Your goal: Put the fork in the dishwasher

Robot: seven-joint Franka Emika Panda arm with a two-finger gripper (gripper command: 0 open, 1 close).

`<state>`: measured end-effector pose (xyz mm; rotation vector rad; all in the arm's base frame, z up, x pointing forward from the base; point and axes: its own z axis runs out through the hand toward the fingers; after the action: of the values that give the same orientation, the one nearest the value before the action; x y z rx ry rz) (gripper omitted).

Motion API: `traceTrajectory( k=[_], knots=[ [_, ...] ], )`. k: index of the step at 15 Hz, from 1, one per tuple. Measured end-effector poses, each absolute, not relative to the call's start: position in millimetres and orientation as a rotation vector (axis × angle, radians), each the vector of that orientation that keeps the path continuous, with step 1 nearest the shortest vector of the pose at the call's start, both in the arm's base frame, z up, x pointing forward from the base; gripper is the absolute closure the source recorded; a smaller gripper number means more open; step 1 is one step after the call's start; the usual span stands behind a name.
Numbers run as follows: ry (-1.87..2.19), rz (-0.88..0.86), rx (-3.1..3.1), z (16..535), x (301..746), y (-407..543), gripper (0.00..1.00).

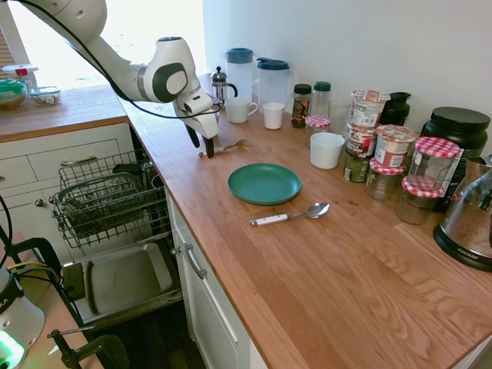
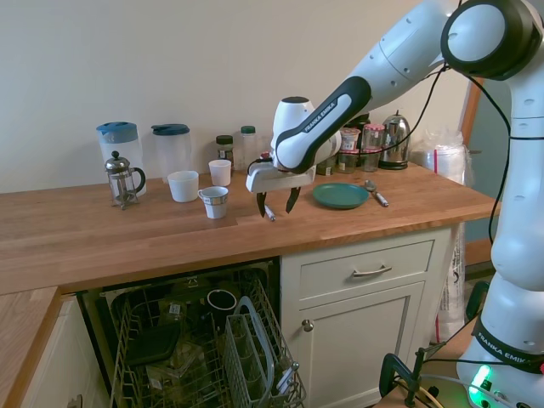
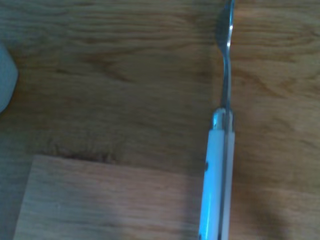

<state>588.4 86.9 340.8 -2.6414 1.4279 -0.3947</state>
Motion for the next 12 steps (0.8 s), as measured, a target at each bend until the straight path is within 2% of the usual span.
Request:
traceTrajectory(
  k=[1, 2, 12],
  knots=[
    [1.435, -0.401, -2.637, 340.6, 592.7, 86.2, 0.00],
    [1.443, -0.407, -2.635, 339.8, 595.3, 85.2, 1.00],
    [1.487, -0.434, -2.627, 329.7, 611.0, 88.8, 1.00]
  ],
)
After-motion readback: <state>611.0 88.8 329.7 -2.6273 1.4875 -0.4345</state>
